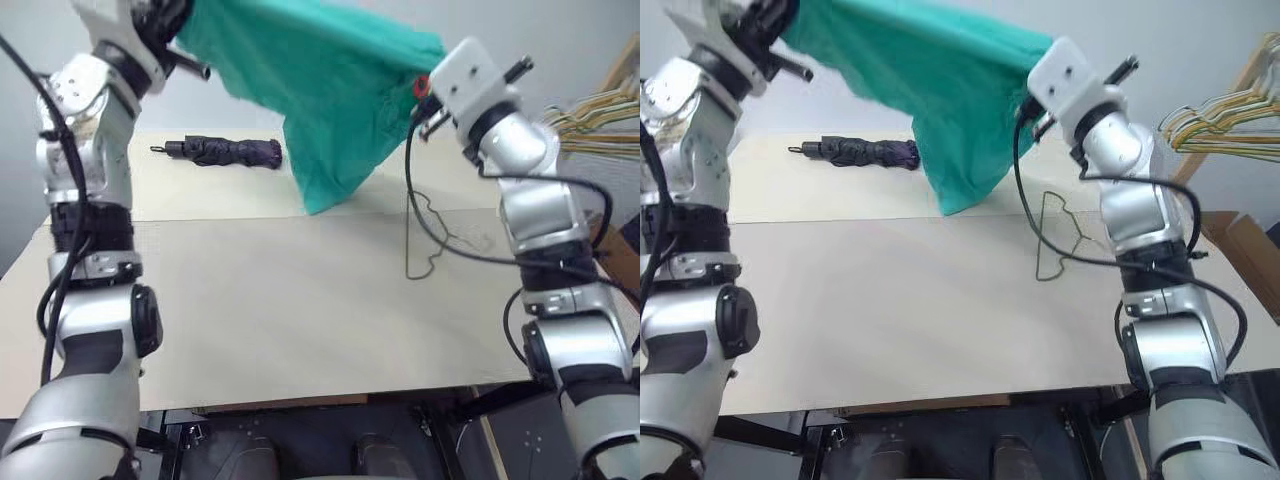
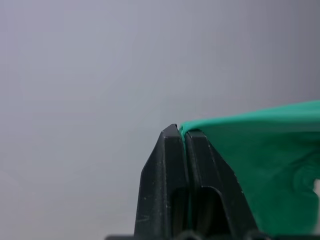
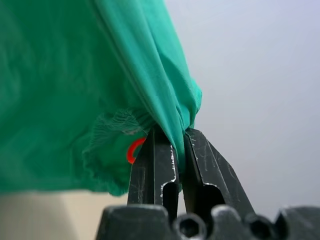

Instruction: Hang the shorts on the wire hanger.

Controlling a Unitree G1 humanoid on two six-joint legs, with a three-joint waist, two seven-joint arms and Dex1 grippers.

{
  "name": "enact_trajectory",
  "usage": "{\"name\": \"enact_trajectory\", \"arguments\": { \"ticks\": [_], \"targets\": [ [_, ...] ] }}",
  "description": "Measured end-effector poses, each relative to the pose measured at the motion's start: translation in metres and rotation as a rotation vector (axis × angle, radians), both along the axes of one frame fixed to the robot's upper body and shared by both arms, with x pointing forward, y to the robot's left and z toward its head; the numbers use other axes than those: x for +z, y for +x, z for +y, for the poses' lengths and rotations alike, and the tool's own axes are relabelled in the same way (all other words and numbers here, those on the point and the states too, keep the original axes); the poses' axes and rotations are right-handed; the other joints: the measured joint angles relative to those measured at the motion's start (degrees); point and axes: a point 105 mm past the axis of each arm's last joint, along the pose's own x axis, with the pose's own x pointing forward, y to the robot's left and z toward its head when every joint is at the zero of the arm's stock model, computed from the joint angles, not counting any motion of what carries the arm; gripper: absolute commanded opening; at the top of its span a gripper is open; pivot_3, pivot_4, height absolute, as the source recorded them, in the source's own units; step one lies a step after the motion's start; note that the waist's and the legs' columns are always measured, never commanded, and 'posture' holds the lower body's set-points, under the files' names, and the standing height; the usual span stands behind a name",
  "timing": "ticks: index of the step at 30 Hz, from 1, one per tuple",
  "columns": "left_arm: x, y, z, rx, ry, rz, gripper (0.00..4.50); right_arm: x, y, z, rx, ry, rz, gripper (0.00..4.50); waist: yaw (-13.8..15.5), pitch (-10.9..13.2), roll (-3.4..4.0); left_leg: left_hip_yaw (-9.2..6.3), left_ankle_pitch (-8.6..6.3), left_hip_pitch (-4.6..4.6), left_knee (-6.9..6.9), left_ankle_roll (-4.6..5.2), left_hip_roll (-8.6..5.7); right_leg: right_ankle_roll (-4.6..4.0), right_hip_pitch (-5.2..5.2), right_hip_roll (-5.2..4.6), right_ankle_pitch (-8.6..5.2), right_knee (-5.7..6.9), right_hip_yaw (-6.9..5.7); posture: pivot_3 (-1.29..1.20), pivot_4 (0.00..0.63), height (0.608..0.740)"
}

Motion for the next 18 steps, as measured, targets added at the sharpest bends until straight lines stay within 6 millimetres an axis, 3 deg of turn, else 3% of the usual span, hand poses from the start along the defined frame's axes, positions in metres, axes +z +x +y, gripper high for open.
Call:
{"name": "enact_trajectory", "arguments": {
  "ticks": [2, 4, 6, 9, 12, 16, 18],
  "targets": [
    [-0.053, -0.016, 0.006, -0.067, 0.188, 0.151, 0.00, -0.044, -0.009, -0.001, 0.041, -0.152, 0.104, 0.03, -0.4, 0.0, 0.01, 0.00, 0.01, 0.17, 0.01, -0.01, 0.00, 0.00, 0.03, 0.02, -0.01, -0.04, 0.05, 0.05, 0.000, 0.740],
    [-0.116, -0.039, 0.008, -0.171, 0.339, 0.363, 0.00, -0.103, -0.026, -0.003, 0.113, -0.328, 0.270, 0.03, -0.4, 0.0, 0.01, 0.00, 0.01, 0.35, 0.03, 0.00, 0.01, -0.04, 0.09, 0.05, 0.00, 0.17, 0.07, 0.05, 0.000, 0.740],
    [-0.165, -0.072, 0.015, -0.268, 0.518, 0.551, 0.00, -0.155, -0.058, 0.002, 0.267, -0.528, 0.423, 0.03, -0.5, 0.0, 0.02, 0.01, 0.03, 0.42, -0.01, 0.05, 0.04, -0.09, 0.09, 0.11, 0.02, 0.16, 0.11, 0.05, 0.000, 0.740],
    [-0.209, -0.114, 0.023, -0.389, 0.693, 0.771, 0.00, -0.199, -0.100, 0.014, 0.459, -0.649, 0.591, 0.03, -0.5, 0.0, 0.03, 0.03, 0.02, 0.44, 0.02, 0.08, 0.06, -0.11, 0.12, 0.12, 0.00, 0.17, 0.13, 0.05, 0.000, 0.740],
    [-0.221, -0.132, 0.026, -0.424, 0.787, 0.843, 0.00, -0.199, -0.110, 0.020, 0.518, -0.688, 0.619, 0.03, 0.0, 0.0, 0.02, 0.04, 0.01, 0.54, 0.05, 0.08, 0.06, -0.10, 0.27, 0.12, 0.00, 0.13, 0.11, 0.05, 0.000, 0.740],
    [-0.225, -0.138, 0.022, -0.440, 0.815, 0.846, 0.00, -0.194, -0.113, 0.018, 0.504, -0.669, 0.668, 0.03, 1.4, 0.0, 0.02, 0.04, -0.01, 0.67, 0.05, 0.11, 0.08, -0.09, 0.44, 0.12, -0.01, 0.08, 0.06, 0.05, 0.000, 0.740],
    [-0.224, -0.138, 0.019, -0.439, 0.816, 0.831, 0.00, -0.191, -0.112, 0.015, 0.493, -0.650, 0.676, 0.68, 1.8, 0.0, 0.02, 0.04, -0.01, 0.71, 0.05, 0.12, 0.07, -0.09, 0.50, 0.11, -0.01, 0.07, 0.06, 0.05, 0.000, 0.740]
  ]
}}
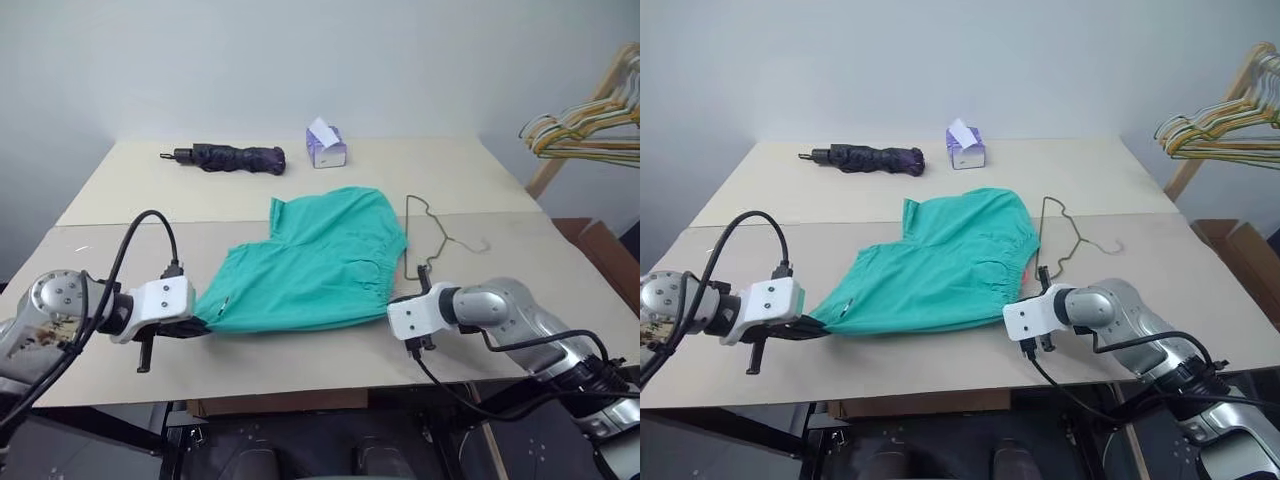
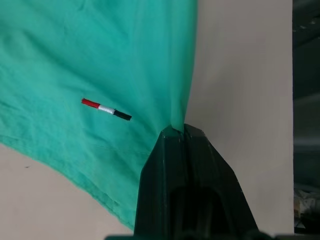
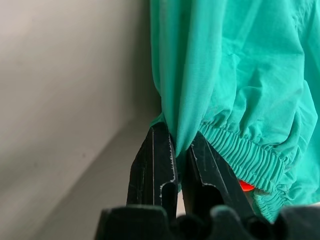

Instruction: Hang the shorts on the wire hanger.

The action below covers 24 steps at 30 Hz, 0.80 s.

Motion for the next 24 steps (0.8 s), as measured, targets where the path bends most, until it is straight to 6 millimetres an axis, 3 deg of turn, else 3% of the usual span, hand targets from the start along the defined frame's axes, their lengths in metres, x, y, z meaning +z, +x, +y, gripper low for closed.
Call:
{"name": "enact_trajectory", "arguments": {
  "ticks": [6, 9, 16, 23, 24],
  "targets": [
    [0.003, 0.006, -0.003, 0.018, -0.015, -0.025, 0.00, 0.008, -0.007, -0.012, -0.012, -0.007, 0.055, 2.55, 0.3, 0.0, 0.00, 0.01, -0.04, 0.30, -0.01, 0.06, 0.00, 0.01, 0.32, 0.00, -0.02, -0.08, -0.01, 0.05, 0.000, 0.740],
    [0.008, 0.010, -0.005, 0.017, -0.020, -0.052, 0.00, 0.010, -0.016, -0.005, 0.005, 0.044, 0.091, 3.46, 0.3, 0.0, 0.00, 0.01, -0.05, 0.31, 0.00, 0.07, 0.00, 0.01, 0.33, 0.00, -0.02, -0.06, -0.01, 0.05, 0.000, 0.740],
    [0.010, 0.012, -0.007, 0.013, -0.031, -0.062, 0.00, 0.023, -0.035, 0.014, 0.022, 0.156, 0.114, 3.52, 0.2, 0.0, -0.02, 0.02, -0.06, 0.36, 0.00, 0.08, 0.00, 0.02, 0.38, 0.01, -0.02, -0.06, 0.00, 0.04, 0.000, 0.740],
    [0.017, 0.015, -0.008, 0.010, -0.036, -0.082, 0.00, 0.004, -0.026, 0.020, -0.030, 0.124, 0.059, 3.52, 0.1, 0.0, -0.02, 0.02, -0.06, 0.35, 0.00, 0.08, 0.00, 0.02, 0.37, 0.01, -0.03, -0.07, -0.01, 0.04, 0.000, 0.740],
    [0.017, 0.015, -0.008, 0.011, -0.036, -0.082, 0.00, 0.001, -0.024, 0.019, -0.043, 0.123, 0.054, 3.35, 0.1, 0.0, -0.02, 0.02, -0.06, 0.35, 0.00, 0.08, 0.00, 0.02, 0.37, 0.01, -0.03, -0.07, -0.01, 0.05, 0.000, 0.740]
  ]
}}
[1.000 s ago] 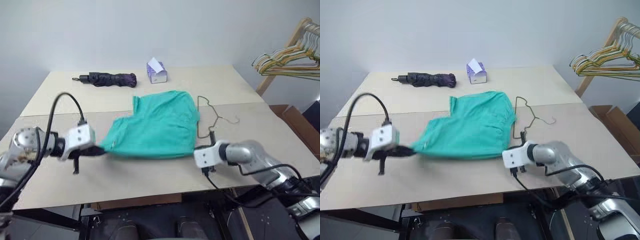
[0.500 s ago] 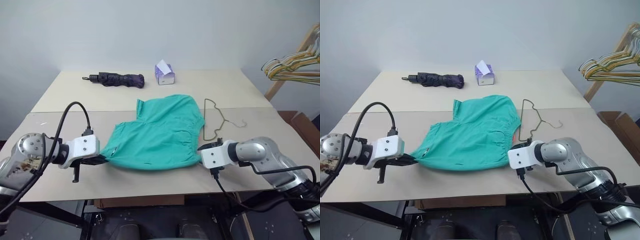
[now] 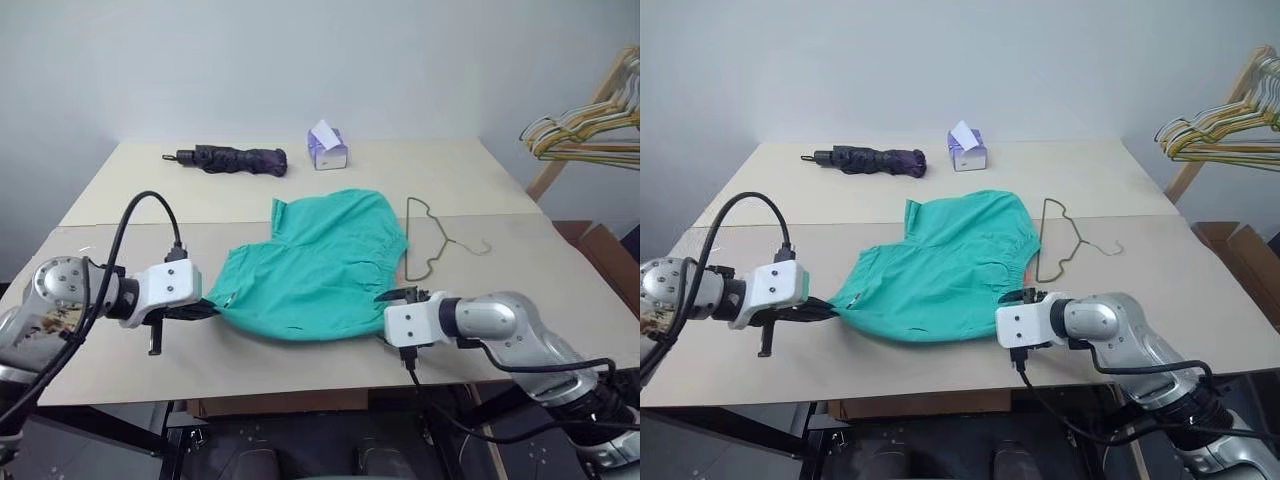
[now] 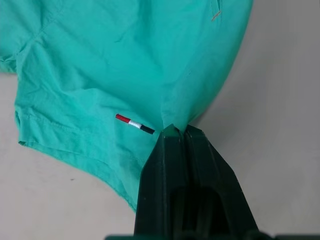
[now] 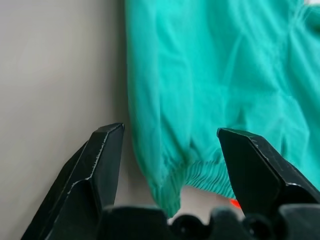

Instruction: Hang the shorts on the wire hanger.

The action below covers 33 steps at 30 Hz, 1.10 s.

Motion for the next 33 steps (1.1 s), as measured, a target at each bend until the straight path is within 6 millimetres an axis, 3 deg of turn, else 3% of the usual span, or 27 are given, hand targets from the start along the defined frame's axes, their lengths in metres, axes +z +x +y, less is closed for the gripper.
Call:
{"name": "enact_trajectory", "arguments": {
  "ticks": [3, 11, 17, 20, 23, 25, 29, 31, 33],
  "targets": [
    [0.001, 0.000, 0.001, 0.001, 0.001, -0.002, 0.00, -0.003, 0.003, -0.001, -0.020, -0.004, -0.003, 2.65, 0.0, 0.0, 0.00, 0.00, 0.00, 0.01, 0.00, 0.00, 0.00, 0.00, 0.00, 0.00, 0.00, 0.01, 0.00, 0.05, 0.000, 0.740],
    [0.000, -0.001, 0.004, 0.009, 0.011, 0.004, 0.00, -0.005, 0.002, -0.002, -0.016, -0.016, 0.015, 0.05, 0.0, 0.0, 0.00, 0.00, 0.00, 0.01, 0.00, 0.00, 0.00, 0.00, 0.00, 0.00, 0.00, 0.00, 0.00, 0.05, 0.000, 0.740],
    [-0.010, -0.019, 0.013, 0.004, 0.045, 0.125, 0.00, -0.003, -0.006, -0.001, 0.025, -0.025, 0.048, 0.05, -0.2, 0.0, 0.00, 0.00, -0.01, 0.00, 0.00, 0.00, 0.01, 0.01, -0.01, 0.00, -0.02, 0.00, 0.00, 0.06, 0.000, 0.740],
    [-0.009, -0.035, 0.012, -0.046, 0.059, 0.201, 0.00, -0.004, -0.022, -0.005, 0.087, -0.064, 0.114, 0.05, -0.2, 0.0, 0.00, 0.00, -0.01, -0.01, -0.01, 0.01, 0.02, 0.02, 0.00, -0.01, -0.04, -0.02, -0.01, 0.07, 0.000, 0.740],
    [-0.005, -0.039, 0.010, -0.074, 0.068, 0.206, 0.00, -0.003, -0.033, -0.006, 0.131, -0.054, 0.195, 0.05, 0.1, 0.0, 0.00, 0.00, -0.01, 0.12, 0.00, 0.01, 0.02, 0.23, 0.10, -0.01, -0.16, -0.01, -0.03, 0.07, 0.000, 0.740],
    [0.004, -0.021, 0.002, -0.060, 0.018, 0.105, 0.00, 0.005, -0.019, -0.005, 0.088, -0.035, 0.174, 0.05, 0.3, 0.0, 0.00, 0.00, -0.01, 0.24, 0.01, 0.01, 0.02, 0.33, 0.20, 0.00, -0.22, -0.01, -0.03, 0.08, 0.000, 0.740],
    [0.042, 0.041, -0.026, 0.025, -0.161, -0.233, 0.00, 0.051, 0.042, 0.003, -0.083, 0.093, -0.015, 0.05, 1.0, 0.0, -0.02, -0.02, 0.00, 0.17, 0.06, 0.02, 0.01, -0.05, 0.20, 0.05, 0.01, 0.01, -0.01, 0.06, 0.000, 0.740],
    [0.081, 0.093, -0.034, 0.219, -0.295, -0.474, 0.00, 0.085, 0.084, 0.009, -0.203, 0.179, -0.162, 0.05, 1.2, 0.0, -0.08, -0.16, 0.00, 0.01, 0.18, 0.02, 0.00, -0.07, 0.15, 0.09, 0.06, 0.02, -0.09, 0.06, 0.000, 0.740],
    [0.138, 0.136, -0.031, 0.441, -0.399, -0.769, 0.00, 0.141, 0.127, 0.016, -0.345, 0.302, -0.425, 0.05, 1.1, 0.0, -0.09, -0.21, 0.00, -0.31, 0.26, 0.02, -0.03, -0.07, -0.15, 0.03, 0.09, 0.05, -0.09, 0.06, 0.000, 0.740]
  ]
}}
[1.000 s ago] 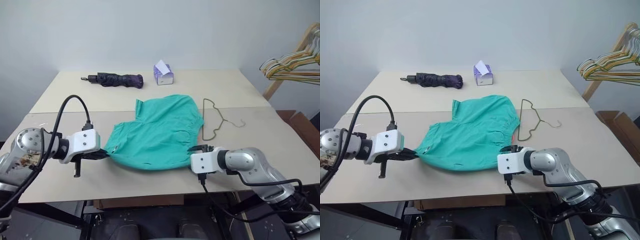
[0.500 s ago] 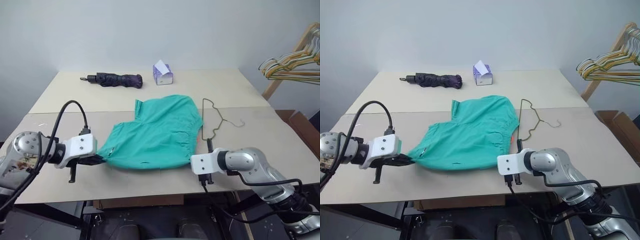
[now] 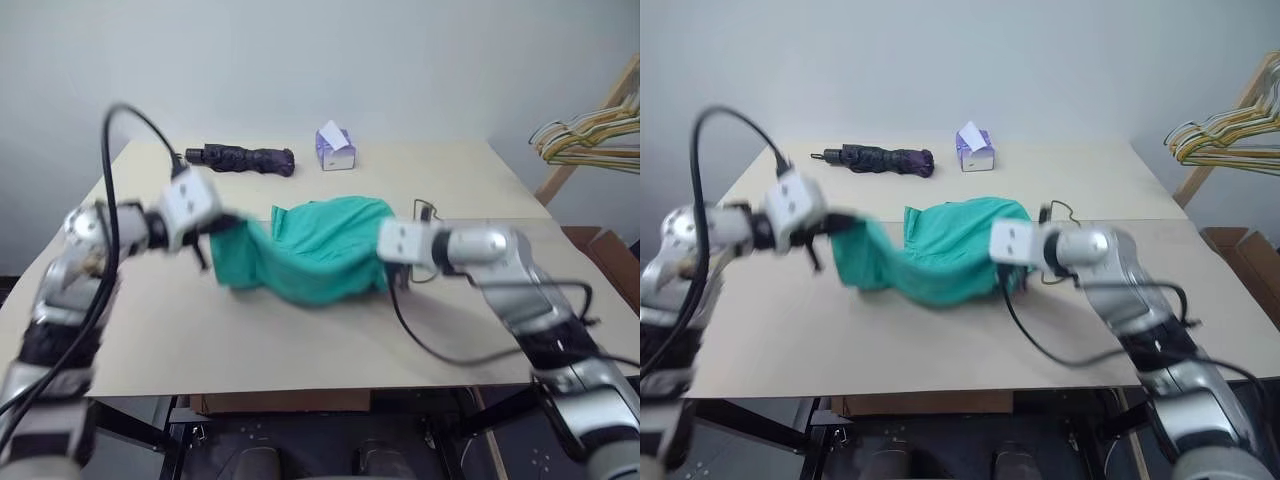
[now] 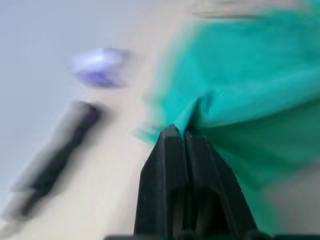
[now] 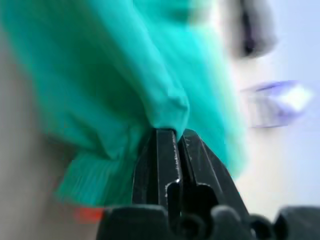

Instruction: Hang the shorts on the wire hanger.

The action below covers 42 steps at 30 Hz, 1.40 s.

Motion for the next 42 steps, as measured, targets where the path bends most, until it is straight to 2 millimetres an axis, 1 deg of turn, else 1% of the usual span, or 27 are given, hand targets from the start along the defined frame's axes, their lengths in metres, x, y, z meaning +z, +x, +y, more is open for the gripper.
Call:
{"name": "enact_trajectory", "arguments": {
  "ticks": [1, 2, 3, 4, 6, 7, 8, 9, 10, 11, 13, 15, 16, 17, 18, 19, 21, 23, 26, 30, 32, 34, 37, 40, 42],
  "targets": [
    [0.026, 0.009, 0.002, 0.073, -0.061, -0.116, 0.00, 0.024, 0.012, -0.001, -0.065, 0.038, -0.122, 0.05, -0.1, 0.0, 0.00, 0.00, 0.00, -0.18, 0.02, -0.01, -0.02, 0.00, -0.18, -0.04, 0.00, 0.01, 0.00, 0.05, 0.000, 0.740],
    [0.065, 0.010, 0.006, 0.139, -0.159, -0.283, 0.00, 0.059, 0.022, -0.007, -0.150, 0.083, -0.294, 0.05, -0.1, 0.0, -0.03, 0.01, 0.03, -0.68, 0.04, -0.07, -0.04, 0.01, -0.74, -0.10, 0.03, 0.07, 0.03, 0.05, 0.000, 0.740],
    [0.109, 0.000, 0.012, 0.162, -0.270, -0.464, 0.00, 0.098, 0.022, -0.016, -0.220, 0.140, -0.491, 0.05, -0.2, 0.0, -0.03, 0.01, 0.21, -1.18, -0.05, -0.36, -0.05, 0.04, -1.21, -0.13, 0.08, 0.25, 0.05, 0.05, 0.000, 0.740],
    [0.135, -0.014, 0.010, 0.134, -0.315, -0.579, 0.00, 0.125, 0.015, -0.017, -0.230, 0.179, -0.629, 0.05, -0.2, -0.1, -0.02, 0.03, 0.44, -1.26, -0.19, -0.80, -0.05, 0.05, -1.32, -0.16, 0.07, 0.16, 0.07, 0.05, 0.000, 0.740],
    [0.167, -0.039, 0.009, 0.075, -0.357, -0.751, 0.00, 0.160, -0.003, -0.020, -0.237, 0.247, -0.833, 0.05, -0.3, -0.2, -0.01, 0.04, 0.42, -1.24, -0.48, -0.85, -0.07, 0.05, -1.37, -0.16, 0.07, 0.05, 0.07, 0.05, 0.000, 0.740],
    [0.173, -0.048, 0.010, 0.061, -0.336, -0.805, 0.00, 0.168, -0.011, -0.022, -0.230, 0.260, -0.903, 0.05, -0.3, -0.4, 0.04, 0.08, 0.40, -1.19, -0.52, -0.85, -0.07, 0.05, -1.37, -0.16, 0.07, 0.06, 0.07, 0.05, 0.000, 0.740],
    [0.175, -0.055, 0.011, 0.043, -0.301, -0.821, 0.00, 0.169, -0.018, -0.024, -0.216, 0.258, -0.938, 0.05, -0.4, -0.4, 0.02, 0.09, 0.38, -1.20, -0.56, -0.83, -0.07, 0.06, -1.35, -0.16, 0.06, -0.02, 0.06, 0.05, 0.000, 0.740],
    [0.171, -0.057, 0.013, 0.021, -0.279, -0.804, 0.00, 0.164, -0.019, -0.025, -0.206, 0.242, -0.938, 0.05, -0.4, -0.4, 0.02, 0.09, 0.37, -1.19, -0.54, -0.82, -0.07, 0.07, -1.28, -0.16, 0.06, -0.09, 0.06, 0.05, 0.000, 0.740],
    [0.161, -0.058, 0.013, -0.018, -0.253, -0.752, 0.00, 0.149, -0.018, -0.026, -0.193, 0.217, -0.909, 0.05, -0.5, -0.5, 0.05, 0.10, 0.34, -1.11, -0.55, -0.78, -0.09, 0.11, -1.03, -0.16, 0.03, -0.41, 0.05, 0.05, 0.000, 0.740],
    [0.147, -0.057, 0.014, -0.054, -0.227, -0.682, 0.00, 0.131, -0.014, -0.028, -0.180, 0.187, -0.854, 0.05, -0.7, -0.5, 0.05, 0.10, 0.31, -1.01, -0.46, -0.72, -0.09, 0.12, -0.88, -0.16, 0.03, -0.41, 0.05, 0.05, 0.000, 0.740],
    [0.108, -0.054, 0.018, -0.124, -0.176, -0.484, 0.00, 0.084, -0.007, -0.026, -0.132, 0.084, -0.711, 0.05, -1.4, -0.5, 0.06, 0.12, 0.08, -0.76, -0.29, -0.28, -0.12, 0.16, -0.70, -0.17, 0.06, -0.38, 0.10, 0.06, 0.000, 0.740],
    [0.063, -0.057, 0.026, -0.185, -0.126, -0.243, 0.00, 0.033, -0.005, -0.020, -0.047, -0.040, -0.559, 0.05, -1.9, -0.4, 0.07, 0.11, 0.12, -0.59, -0.22, -0.21, -0.12, 0.12, -0.69, -0.14, 0.13, -0.12, 0.13, 0.06, 0.000, 0.740],
    [0.037, -0.067, 0.031, -0.219, -0.060, -0.103, 0.00, 0.009, -0.010, -0.016, 0.023, -0.118, -0.479, 0.05, -2.3, -0.4, 0.07, 0.11, 0.12, -0.33, -0.28, -0.18, -0.12, 0.13, -0.54, -0.12, 0.12, -0.06, 0.18, 0.06, 0.000, 0.740],
    [0.003, -0.082, 0.037, -0.257, 0.036, 0.087, 0.00, -0.019, -0.019, -0.015, 0.102, -0.208, -0.386, 0.05, -3.0, -0.4, 0.08, 0.13, 0.09, -0.12, -0.40, -0.14, -0.11, 0.13, -0.35, -0.10, 0.05, -0.06, 0.24, 0.06, 0.000, 0.740],
    [-0.033, -0.099, 0.043, -0.299, 0.108, 0.286, 0.00, -0.049, -0.029, -0.018, 0.171, -0.290, -0.278, 0.05, -3.3, -0.4, 0.11, 0.13, 0.07, 0.11, -0.46, -0.11, -0.11, 0.11, -0.16, -0.10, 0.00, -0.10, 0.24, 0.06, 0.000, 0.740],
    [-0.067, -0.118, 0.044, -0.352, 0.151, 0.474, 0.00, -0.079, -0.043, -0.017, 0.259, -0.359, -0.170, 0.05, -3.6, -0.4, 0.12, 0.17, 0.05, 0.24, -0.47, -0.08, -0.07, 0.07, -0.04, -0.10, -0.04, -0.06, 0.24, 0.06, 0.000, 0.740],
    [-0.097, -0.139, 0.044, -0.394, 0.172, 0.644, 0.00, -0.109, -0.058, -0.011, 0.336, -0.395, -0.060, 0.05, -3.7, -0.4, 0.06, 0.17, 0.05, 0.33, -0.39, -0.08, 0.02, 0.04, 0.02, 0.00, -0.03, 0.00, 0.22, 0.07, 0.000, 0.740],
    [-0.123, -0.162, 0.056, -0.393, 0.243, 0.816, 0.00, -0.123, -0.071, -0.004, 0.405, -0.411, -0.011, 0.05, -3.8, -0.4, 0.07, 0.21, 0.05, 0.52, -0.42, -0.07, 0.04, 0.01, 0.16, 0.01, -0.06, 0.01, 0.25, 0.06, 0.000, 0.740],
    [-0.142, -0.184, 0.068, -0.380, 0.310, 0.958, 0.00, -0.124, -0.088, 0.007, 0.501, -0.414, 0.018, 0.05, -3.3, -0.4, 0.07, 0.21, 0.04, 0.52, -0.42, -0.07, 0.04, 0.00, 0.18, 0.01, -0.07, -0.03, 0.23, 0.06, 0.000, 0.740],
    [-0.160, -0.201, 0.075, -0.374, 0.359, 1.062, 0.00, -0.137, -0.115, 0.008, 0.605, -0.425, 0.141, 0.05, -2.0, -0.4, 0.01, 0.25, 0.00, 0.42, -0.37, -0.03, 0.04, 0.02, 0.20, -0.04, -0.09, -0.15, 0.18, 0.06, 0.000, 0.740],
    [-0.162, -0.208, 0.074, -0.392, 0.396, 1.091, 0.00, -0.141, -0.127, 0.006, 0.645, -0.438, 0.197, 0.05, -1.5, -0.4, 0.00, 0.28, 0.00, 0.44, -0.36, -0.03, 0.04, 0.01, 0.20, -0.04, -0.08, -0.15, 0.18, 0.06, 0.000, 0.740],
    [-0.161, -0.213, 0.072, -0.418, 0.435, 1.111, 0.00, -0.144, -0.133, 0.003, 0.661, -0.455, 0.249, 0.05, -1.5, -0.4, 0.00, 0.29, -0.01, 0.50, -0.37, -0.03, 0.05, 0.01, 0.23, -0.04, -0.10, -0.14, 0.18, 0.06, 0.000, 0.740],
    [-0.158, -0.214, 0.066, -0.446, 0.476, 1.093, 0.00, -0.147, -0.131, 0.001, 0.634, -0.474, 0.268, 0.05, -1.5, -0.4, -0.01, 0.31, -0.01, 0.48, -0.37, -0.02, 0.05, 0.00, 0.20, -0.04, -0.10, -0.14, 0.18, 0.06, 0.000, 0.740],
    [-0.158, -0.210, 0.066, -0.429, 0.499, 1.066, 0.00, -0.147, -0.129, 0.003, 0.620, -0.471, 0.262, 0.05, -1.6, -0.4, 0.00, 0.31, -0.01, 0.49, -0.37, -0.02, 0.05, 0.00, 0.20, -0.03, -0.11, -0.13, 0.18, 0.06, 0.000, 0.740],
    [-0.160, -0.209, 0.066, -0.425, 0.503, 1.068, 0.48, -0.147, -0.129, 0.003, 0.621, -0.471, 0.265, 0.52, -1.6, -0.4, 0.00, 0.31, -0.02, 0.48, -0.37, -0.01, 0.05, 0.00, 0.19, -0.03, -0.11, -0.13, 0.19, 0.06, 0.000, 0.740]
  ]
}}
